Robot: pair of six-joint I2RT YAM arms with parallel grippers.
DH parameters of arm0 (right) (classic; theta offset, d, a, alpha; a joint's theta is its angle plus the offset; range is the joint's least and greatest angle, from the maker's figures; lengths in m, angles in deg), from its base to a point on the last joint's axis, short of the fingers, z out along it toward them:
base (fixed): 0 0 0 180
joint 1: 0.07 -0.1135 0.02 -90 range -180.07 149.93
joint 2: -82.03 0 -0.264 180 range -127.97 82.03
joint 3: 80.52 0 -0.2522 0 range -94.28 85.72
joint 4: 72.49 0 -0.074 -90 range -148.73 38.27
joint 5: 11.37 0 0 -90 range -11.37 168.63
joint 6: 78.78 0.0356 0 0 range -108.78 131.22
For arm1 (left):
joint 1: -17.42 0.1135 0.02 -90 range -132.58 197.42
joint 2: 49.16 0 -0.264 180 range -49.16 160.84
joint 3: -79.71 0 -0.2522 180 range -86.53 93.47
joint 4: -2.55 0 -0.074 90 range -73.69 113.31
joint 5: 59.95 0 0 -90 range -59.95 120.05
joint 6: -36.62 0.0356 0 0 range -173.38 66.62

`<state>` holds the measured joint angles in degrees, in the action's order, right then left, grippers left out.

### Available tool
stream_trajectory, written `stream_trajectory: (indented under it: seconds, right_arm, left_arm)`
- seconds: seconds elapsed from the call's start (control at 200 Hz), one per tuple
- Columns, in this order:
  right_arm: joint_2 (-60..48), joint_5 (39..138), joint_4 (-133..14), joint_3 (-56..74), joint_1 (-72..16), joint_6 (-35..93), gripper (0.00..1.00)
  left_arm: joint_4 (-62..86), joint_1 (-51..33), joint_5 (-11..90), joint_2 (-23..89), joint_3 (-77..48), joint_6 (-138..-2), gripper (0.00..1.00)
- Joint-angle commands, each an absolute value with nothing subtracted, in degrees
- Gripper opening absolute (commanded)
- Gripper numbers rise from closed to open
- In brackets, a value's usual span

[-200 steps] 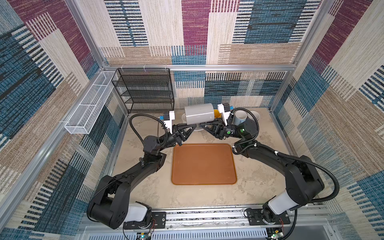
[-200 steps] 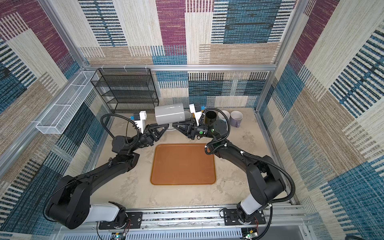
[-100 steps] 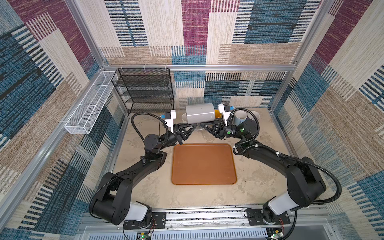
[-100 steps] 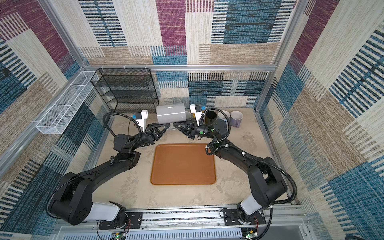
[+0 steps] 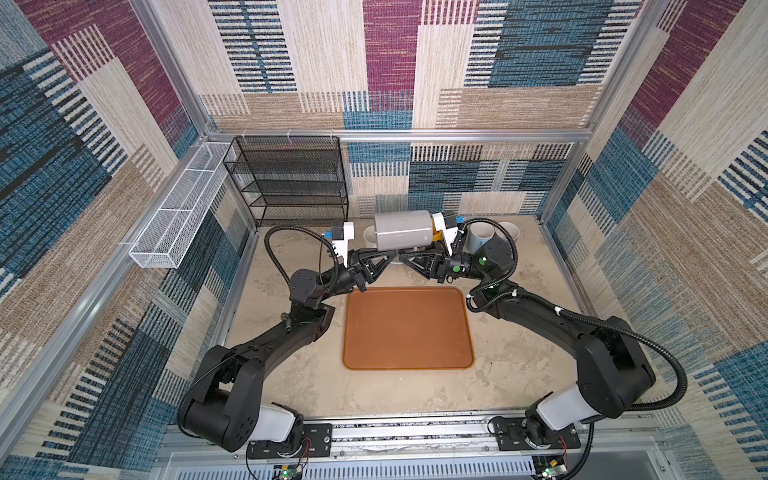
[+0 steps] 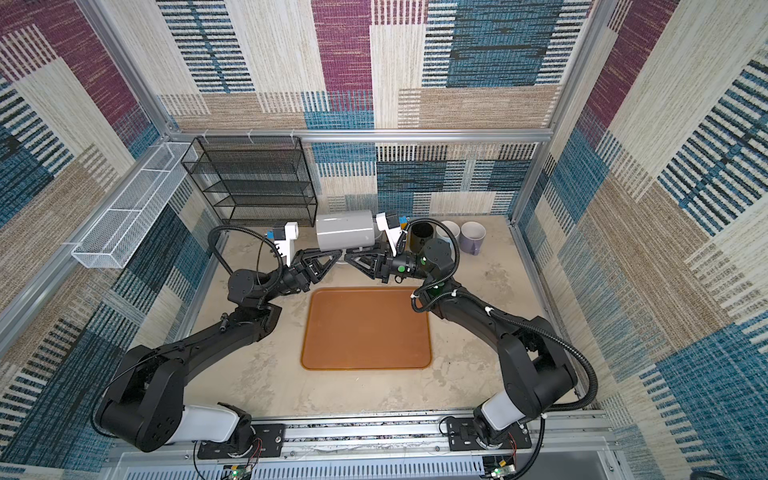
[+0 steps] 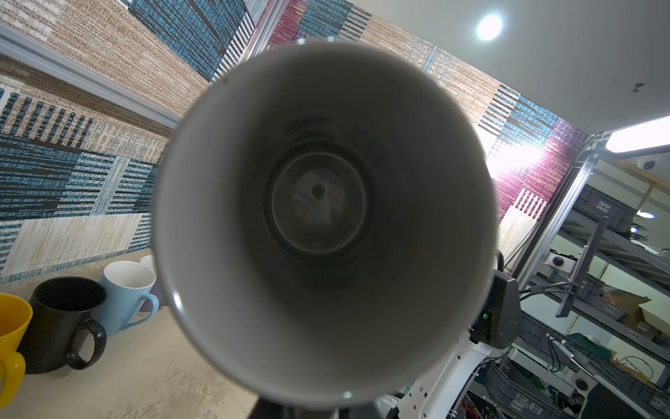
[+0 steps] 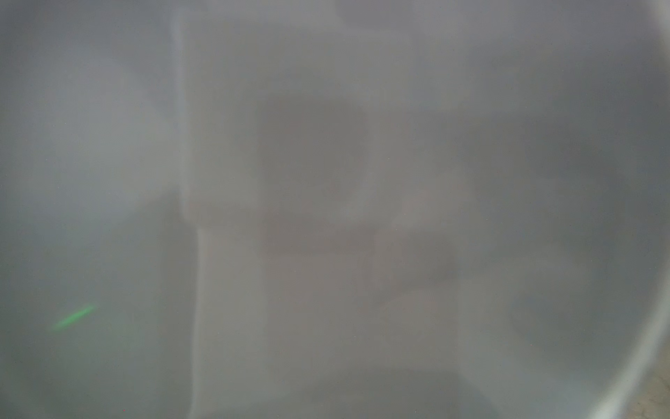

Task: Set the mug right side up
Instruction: 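Grip the grey mug's base with the left gripper while the right holds its rim, then open the right gripper and withdraw it while the left holds the grey mug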

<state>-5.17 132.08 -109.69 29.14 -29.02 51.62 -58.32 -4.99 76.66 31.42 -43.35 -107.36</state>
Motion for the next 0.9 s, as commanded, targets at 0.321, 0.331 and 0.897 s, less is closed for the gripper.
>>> stream_trajectory:
  seconds: [0.321,0.331,0.897]
  right_arm:
    - [-0.04,130.83,-104.04,30.59,-26.51,46.9,0.4]
    - [0.08,130.77,-104.05,30.71,-26.41,46.9,0.4]
    - [8.15,129.21,-99.49,36.52,-21.87,43.82,0.38]
  left_arm:
    - [-64.28,-4.74,73.05,31.45,-43.91,-107.0,0.0]
    - [-64.28,-4.69,73.04,31.44,-43.95,-106.95,0.0]
    - [-46.52,-4.63,66.79,28.4,-43.83,-98.76,0.0]
